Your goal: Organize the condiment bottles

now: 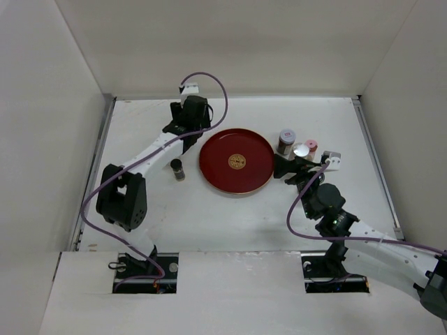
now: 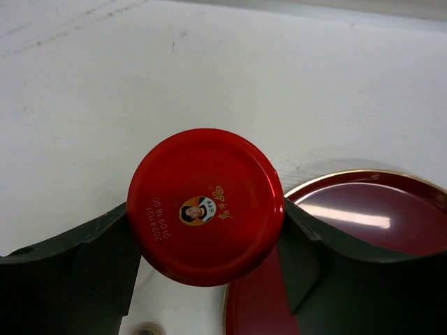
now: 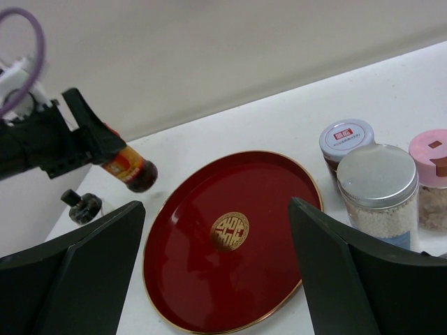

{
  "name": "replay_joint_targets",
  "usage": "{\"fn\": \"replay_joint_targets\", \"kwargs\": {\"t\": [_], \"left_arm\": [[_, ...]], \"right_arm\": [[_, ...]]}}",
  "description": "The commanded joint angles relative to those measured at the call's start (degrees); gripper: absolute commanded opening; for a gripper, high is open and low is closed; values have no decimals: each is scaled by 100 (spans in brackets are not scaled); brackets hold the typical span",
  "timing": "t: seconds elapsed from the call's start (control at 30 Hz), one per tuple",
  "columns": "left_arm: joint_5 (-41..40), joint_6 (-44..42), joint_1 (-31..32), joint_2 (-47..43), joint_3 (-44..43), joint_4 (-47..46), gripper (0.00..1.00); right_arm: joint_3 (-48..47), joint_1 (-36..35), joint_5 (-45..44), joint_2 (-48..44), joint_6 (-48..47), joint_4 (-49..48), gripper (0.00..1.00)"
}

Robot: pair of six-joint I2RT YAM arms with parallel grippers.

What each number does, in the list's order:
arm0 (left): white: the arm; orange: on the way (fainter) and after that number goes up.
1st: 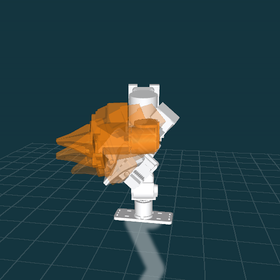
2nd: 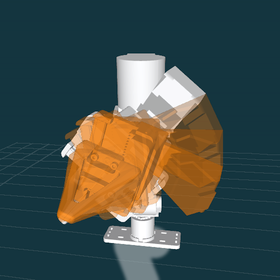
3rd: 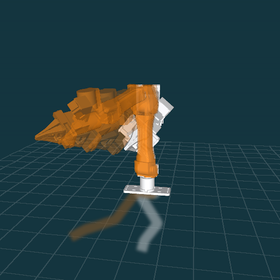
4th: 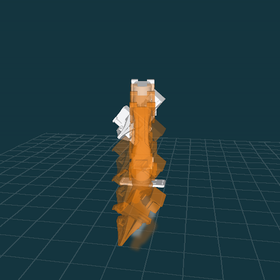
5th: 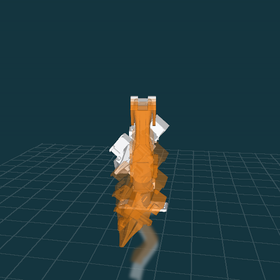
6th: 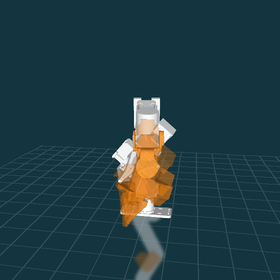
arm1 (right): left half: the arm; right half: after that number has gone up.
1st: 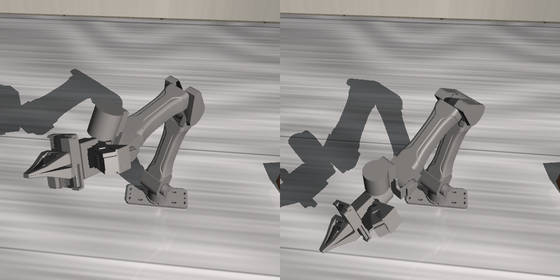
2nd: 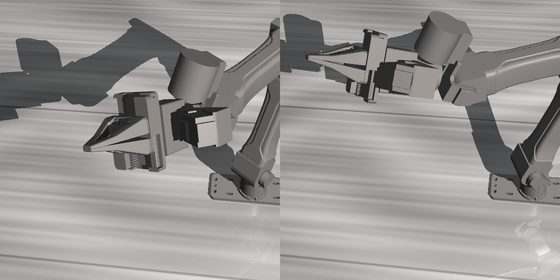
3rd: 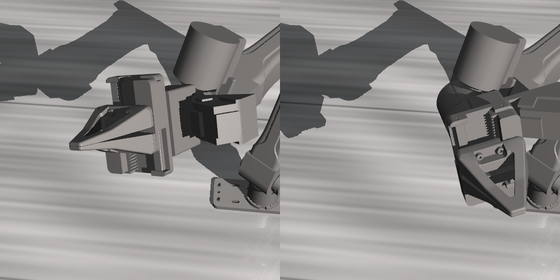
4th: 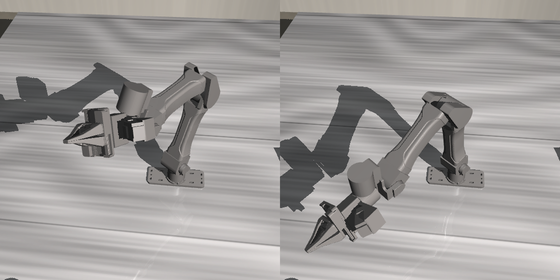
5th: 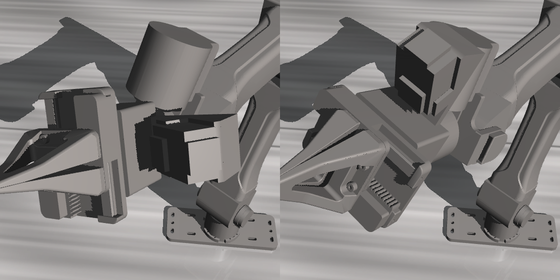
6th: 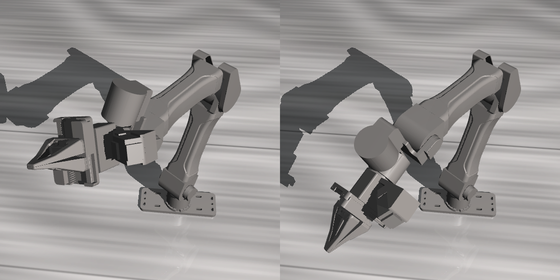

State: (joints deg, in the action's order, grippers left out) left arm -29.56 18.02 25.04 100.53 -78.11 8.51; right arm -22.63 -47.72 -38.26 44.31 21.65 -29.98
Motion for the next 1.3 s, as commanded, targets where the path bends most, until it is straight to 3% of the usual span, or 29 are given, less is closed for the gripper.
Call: {"fn": "replay_joint_targets", "kwargs": {"t": [0.0,0.5,1.07,1.13,1.27], "left_arm": [[-112,-106,321,-789,-399,-878,42],[354,114,1209,299,-890,-1080,43],[47,-106,1051,722,-443,-1624,44],[21,-132,1025,740,-434,-1651,47],[21,-150,1016,828,-478,-1651,65]], "right_arm": [[-127,-48,108,-37,32,-114,90],[-83,5,82,-81,67,-114,90],[-110,5,99,42,67,-114,91],[-110,5,99,42,67,-114,91],[-119,5,99,51,67,-114,91]]}}
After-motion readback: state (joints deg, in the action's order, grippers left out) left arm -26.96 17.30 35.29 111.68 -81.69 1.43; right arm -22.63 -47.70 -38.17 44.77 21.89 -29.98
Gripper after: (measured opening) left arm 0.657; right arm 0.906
